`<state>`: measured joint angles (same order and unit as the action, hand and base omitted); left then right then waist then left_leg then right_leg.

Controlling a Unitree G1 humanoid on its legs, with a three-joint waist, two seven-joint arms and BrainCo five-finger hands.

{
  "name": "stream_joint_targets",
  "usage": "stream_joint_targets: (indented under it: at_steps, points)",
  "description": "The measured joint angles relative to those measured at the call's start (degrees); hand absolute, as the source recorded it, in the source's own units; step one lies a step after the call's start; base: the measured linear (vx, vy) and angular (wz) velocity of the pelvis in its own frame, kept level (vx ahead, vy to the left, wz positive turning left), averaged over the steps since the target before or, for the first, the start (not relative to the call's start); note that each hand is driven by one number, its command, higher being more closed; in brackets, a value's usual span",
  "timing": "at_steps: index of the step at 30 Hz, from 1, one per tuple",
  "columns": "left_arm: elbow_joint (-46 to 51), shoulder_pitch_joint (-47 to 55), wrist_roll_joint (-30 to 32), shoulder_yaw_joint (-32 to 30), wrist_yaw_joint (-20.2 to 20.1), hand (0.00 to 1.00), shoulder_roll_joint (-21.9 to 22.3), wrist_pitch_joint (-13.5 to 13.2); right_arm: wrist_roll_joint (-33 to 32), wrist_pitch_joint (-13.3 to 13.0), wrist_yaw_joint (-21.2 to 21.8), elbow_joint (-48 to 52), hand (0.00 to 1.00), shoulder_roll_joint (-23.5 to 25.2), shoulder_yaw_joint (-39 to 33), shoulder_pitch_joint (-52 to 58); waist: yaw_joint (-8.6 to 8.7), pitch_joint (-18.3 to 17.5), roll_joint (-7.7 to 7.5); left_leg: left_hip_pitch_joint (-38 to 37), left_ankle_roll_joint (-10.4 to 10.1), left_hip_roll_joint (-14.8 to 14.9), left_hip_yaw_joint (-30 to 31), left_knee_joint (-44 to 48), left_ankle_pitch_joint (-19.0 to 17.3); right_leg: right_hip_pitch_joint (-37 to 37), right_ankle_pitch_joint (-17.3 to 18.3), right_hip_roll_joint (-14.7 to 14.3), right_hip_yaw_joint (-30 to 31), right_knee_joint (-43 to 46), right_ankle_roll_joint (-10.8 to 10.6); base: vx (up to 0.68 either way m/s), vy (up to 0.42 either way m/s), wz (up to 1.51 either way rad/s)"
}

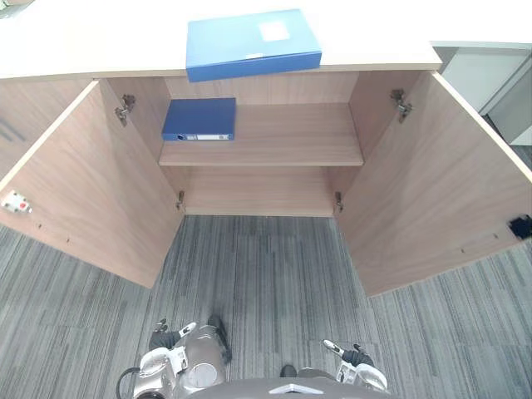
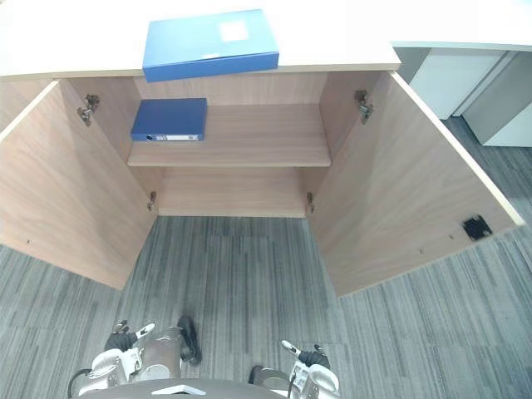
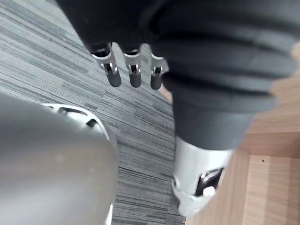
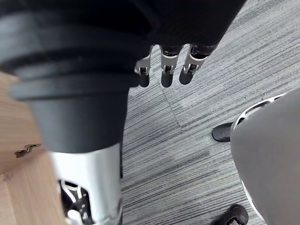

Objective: Walk over to the cabinet, pick up the folder, carry it to the office cabinet, place the folder inside the office cabinet, then close the office cabinet door

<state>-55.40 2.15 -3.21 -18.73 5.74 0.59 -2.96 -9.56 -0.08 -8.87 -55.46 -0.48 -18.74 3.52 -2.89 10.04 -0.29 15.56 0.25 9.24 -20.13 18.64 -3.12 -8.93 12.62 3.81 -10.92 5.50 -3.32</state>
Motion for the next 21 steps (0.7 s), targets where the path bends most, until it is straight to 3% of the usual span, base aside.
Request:
stream_joint_targets:
  at_steps: [1,3,6,9,12,13,14,15,18,20,21]
  points:
    - [-0.13,0.02,0.08,-0.05,-0.16,0.00,-0.56,0.05,0.01,0.00,0.02,-0.11,0.00,0.73,-0.06,0.37,-0.09,-1.10,-2.03,-1.01,0.61,-1.83,-1.37,0.53,-0.88,-0.26,1.11,2.28,1.14,1.46,-1.14,0.44,0.250,-0.40]
    - [-1.67,-0.08,0.07,0.96,-0.19,0.00,-1.56,0.08,0.42,-0.11,0.09,-0.43,0.00,1.74,-0.69,0.49,-0.02,-1.86,-3.38,-4.57,1.20,-3.46,-3.43,-0.03,-3.34,2.71,1.19,4.83,3.00,11.40,-1.26,0.50,0.298,-0.37]
    - [-3.40,-0.18,0.11,3.39,-0.27,0.00,-2.70,0.95,0.95,-0.21,0.18,-0.26,0.00,1.51,-0.58,0.13,1.44,-1.39,-2.87,-11.06,2.08,-4.89,-3.94,-2.06,-6.60,12.73,-0.67,7.91,5.28,37.66,-3.60,0.34,0.192,-0.06]
    - [-4.23,-0.15,0.09,3.80,-0.24,0.00,-2.80,1.55,0.95,-0.22,0.18,0.36,0.00,1.44,-0.41,-0.32,1.69,-1.31,-2.81,-18.26,1.74,-5.16,-4.00,-6.72,-7.13,20.40,2.41,7.71,2.83,47.10,-1.70,0.33,0.072,0.07]
    - [-4.36,0.02,0.09,4.19,-0.24,0.00,-2.65,1.70,0.93,-0.32,0.26,0.47,0.00,1.05,0.00,-0.69,2.41,-1.21,-2.50,-22.31,1.17,-4.74,-3.10,-10.02,-6.79,24.38,4.19,5.60,0.09,37.42,-0.32,0.36,-0.068,0.25]
    - [-4.48,0.09,0.10,4.24,-0.25,0.00,-2.65,1.70,0.93,-0.24,0.28,0.43,0.00,0.96,0.34,-1.07,3.02,-1.20,-2.45,-23.19,0.42,-4.61,-2.01,-11.12,-6.47,24.97,1.48,3.97,-0.19,25.98,0.76,0.37,-0.159,0.39]
    - [-4.54,0.12,0.20,4.24,-0.26,0.00,-2.77,1.69,0.95,-0.23,0.26,0.35,0.00,1.07,0.46,-0.89,3.07,-1.26,-2.67,-23.59,-0.47,-5.07,-1.66,-11.69,-6.39,24.54,-2.37,3.40,0.39,19.95,1.51,0.31,-0.145,0.50]
    - [-4.92,-0.12,0.47,3.59,-0.32,0.00,-2.77,1.64,0.46,-0.34,0.60,0.09,0.00,1.29,-0.19,-0.79,3.01,-1.37,-3.63,-24.97,-2.54,-6.42,-0.10,-12.86,-7.32,24.11,-9.88,3.41,2.10,15.25,2.47,0.25,-0.130,0.28]
    - [-6.30,-0.23,1.07,1.90,-0.18,0.00,1.16,1.63,0.98,-0.19,0.84,-0.75,0.00,-1.84,-0.69,-1.54,2.47,-1.89,2.41,-26.59,-4.63,-2.46,-0.02,-13.53,-7.26,21.03,-7.74,0.57,-1.05,13.44,3.00,0.32,-0.176,0.27]
    - [-5.87,-0.39,1.36,1.24,-0.48,0.00,1.56,1.64,0.94,-0.19,0.83,-0.77,0.00,-1.95,-0.63,-1.45,2.91,-1.88,2.75,-25.50,-5.14,-0.81,0.67,-9.14,-6.94,18.55,-6.37,0.20,-2.84,12.39,3.58,0.24,-0.183,0.44]
    - [-5.42,-0.66,1.60,0.83,-0.84,0.00,1.55,1.64,0.94,-0.19,0.82,-0.78,0.00,-1.67,-0.38,-1.19,2.84,-1.51,1.96,-22.86,-5.27,0.75,1.17,-1.96,-7.10,15.85,-5.92,0.18,-3.58,10.95,3.81,0.19,-0.187,0.51]
